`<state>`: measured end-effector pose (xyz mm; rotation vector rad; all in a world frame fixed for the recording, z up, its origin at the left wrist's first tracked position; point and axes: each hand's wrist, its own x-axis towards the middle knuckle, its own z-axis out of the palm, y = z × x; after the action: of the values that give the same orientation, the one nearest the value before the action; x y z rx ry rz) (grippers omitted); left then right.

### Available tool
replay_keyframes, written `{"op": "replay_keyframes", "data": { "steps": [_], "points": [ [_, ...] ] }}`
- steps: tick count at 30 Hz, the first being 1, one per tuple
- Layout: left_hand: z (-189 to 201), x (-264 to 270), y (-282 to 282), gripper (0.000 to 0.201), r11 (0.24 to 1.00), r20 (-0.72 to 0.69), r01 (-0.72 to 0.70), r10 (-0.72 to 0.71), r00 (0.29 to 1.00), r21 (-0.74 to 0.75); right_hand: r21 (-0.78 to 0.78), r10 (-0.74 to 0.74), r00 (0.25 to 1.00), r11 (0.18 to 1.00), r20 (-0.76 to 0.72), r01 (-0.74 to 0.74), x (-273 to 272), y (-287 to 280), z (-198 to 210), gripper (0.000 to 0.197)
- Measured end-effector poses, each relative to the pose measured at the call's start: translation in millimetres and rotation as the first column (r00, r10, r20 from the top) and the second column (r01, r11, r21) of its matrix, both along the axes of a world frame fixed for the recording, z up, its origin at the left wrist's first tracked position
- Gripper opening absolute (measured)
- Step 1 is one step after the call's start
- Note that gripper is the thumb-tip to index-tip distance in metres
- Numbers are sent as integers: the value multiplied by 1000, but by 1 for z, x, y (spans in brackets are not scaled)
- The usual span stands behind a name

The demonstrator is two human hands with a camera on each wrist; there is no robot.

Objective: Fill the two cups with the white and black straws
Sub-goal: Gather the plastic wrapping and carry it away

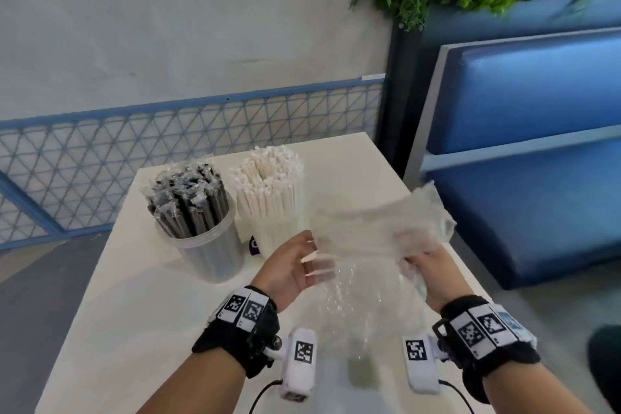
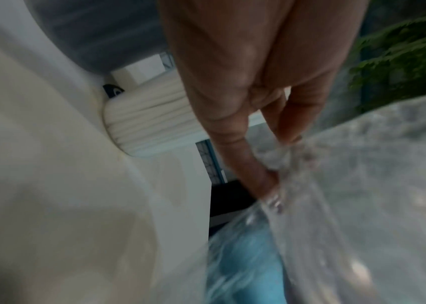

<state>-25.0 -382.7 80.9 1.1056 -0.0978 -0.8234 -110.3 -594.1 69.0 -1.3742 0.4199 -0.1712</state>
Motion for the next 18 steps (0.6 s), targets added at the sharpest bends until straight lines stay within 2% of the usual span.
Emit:
{"op": "replay_keyframes", "data": {
  "steps": [3, 5, 6, 7, 9, 11, 12, 14, 16, 17, 18],
  "points": [
    [-6, 7, -6, 41, 980, -28, 180, -178, 984, 85, -20, -42, 999, 999, 18, 42, -14, -7, 7, 40],
    [-11, 6, -13, 38, 940, 27, 276, -287, 958, 201, -32, -54, 998, 998, 32, 55, -24, -7, 8, 37],
    [-12, 2, -19, 28, 926, 93, 290, -319, 943, 243, -47, -75, 997, 996, 31, 76, -29, -9, 5, 34],
    [-13, -2, -25, 18, 926, 174, 273, -323, 930, 260, -64, -90, 995, 994, 35, 92, -34, -9, 5, 29],
    [-14, -7, -37, 20, 943, 353, 175, -272, 895, 283, -80, -153, 988, 985, 33, 155, -44, -11, 8, 14],
    [-15, -7, -48, 25, 959, 503, 67, -203, 840, 275, -41, -260, 964, 965, -47, 258, -58, -18, 10, 29],
    [-14, -7, -53, 26, 960, 548, 33, -186, 816, 277, -29, -258, 964, 966, -63, 256, -66, -23, 9, 37],
    [-12, -12, -65, 26, 961, 624, -6, -176, 761, 278, 31, -126, 991, 991, -33, 127, -85, -30, 6, 51],
    [-8, -22, -80, 26, 964, 679, 3, -189, 709, 265, -56, -61, 996, 997, -69, 58, -104, -38, -4, 64],
    [-6, -27, -87, 28, 964, 702, 8, -199, 684, 266, -143, -74, 992, 988, -99, 59, -112, -41, -7, 59],
    [-3, -35, -93, 34, 959, 717, 12, -220, 661, 282, -205, -127, 985, 973, -114, 102, -119, -46, -11, 45]
  ]
}}
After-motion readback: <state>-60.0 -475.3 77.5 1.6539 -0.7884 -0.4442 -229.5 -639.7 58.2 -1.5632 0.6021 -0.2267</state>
